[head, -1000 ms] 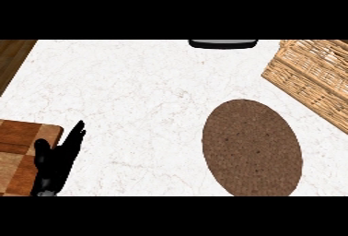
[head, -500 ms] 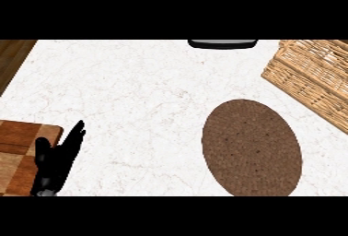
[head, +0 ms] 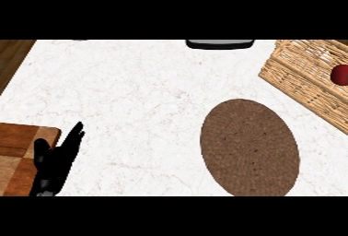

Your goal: Pick the tomato from the placemat and place it in the basket

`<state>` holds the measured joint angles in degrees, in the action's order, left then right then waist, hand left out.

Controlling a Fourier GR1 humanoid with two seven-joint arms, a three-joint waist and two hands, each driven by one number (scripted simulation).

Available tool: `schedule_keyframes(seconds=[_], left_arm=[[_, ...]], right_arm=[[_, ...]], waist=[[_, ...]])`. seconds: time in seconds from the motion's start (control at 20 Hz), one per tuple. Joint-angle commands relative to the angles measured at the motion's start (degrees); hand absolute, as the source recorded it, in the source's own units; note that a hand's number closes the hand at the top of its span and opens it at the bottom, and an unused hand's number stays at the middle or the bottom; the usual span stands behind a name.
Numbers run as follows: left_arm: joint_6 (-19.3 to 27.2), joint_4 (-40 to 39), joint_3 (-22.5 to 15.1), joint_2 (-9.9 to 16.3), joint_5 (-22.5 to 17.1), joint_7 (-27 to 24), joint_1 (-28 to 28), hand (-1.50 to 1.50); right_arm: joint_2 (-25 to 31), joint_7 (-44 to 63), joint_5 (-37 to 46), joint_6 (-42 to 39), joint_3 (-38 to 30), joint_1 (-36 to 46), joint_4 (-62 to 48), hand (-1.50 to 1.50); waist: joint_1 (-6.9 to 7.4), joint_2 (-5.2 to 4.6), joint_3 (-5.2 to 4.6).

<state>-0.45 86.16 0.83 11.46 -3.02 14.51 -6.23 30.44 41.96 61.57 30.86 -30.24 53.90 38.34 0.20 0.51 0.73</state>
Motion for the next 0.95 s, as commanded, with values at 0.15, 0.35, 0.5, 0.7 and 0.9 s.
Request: schedule_keyframes(seconds=[0.15, 0.35, 0.5, 0.7, 0.9], left_arm=[[-1.0, -3.4, 0.5, -0.1, -0.7, 3.1, -1.8, 0.00], [0.4, -5.9, 0.8, -0.8, 0.7, 1.8, 0.1, 0.00], [-0.2, -2.5, 0.3, -0.2, 1.2, 1.6, -3.9, 0.00], [-2.0, -2.9, 2.4, 0.7, -1.7, 3.3, -3.3, 0.00], [-2.0, -3.0, 4.1, 0.7, -2.1, 0.0, -6.0, 0.00]], right_arm=[[1.0, -2.5, -2.3, -0.8, 0.9, -3.5, 4.5, -1.50], [2.0, -2.9, -4.4, 2.1, -0.7, -5.4, 9.5, -1.50], [2.3, 0.5, -5.9, -0.2, -1.3, -7.5, 16.7, -1.50], [2.9, 5.2, -6.2, -1.9, -2.7, -12.7, 25.2, -1.50], [3.3, 7.4, -9.2, -5.9, -5.6, -20.9, 34.9, -1.50]], waist=[[-0.26, -0.43, -0.73], [-0.62, -0.52, -0.74], [-1.15, -0.10, -0.77], [-2.11, 0.16, -0.81], [-2.45, 0.15, -0.81]])
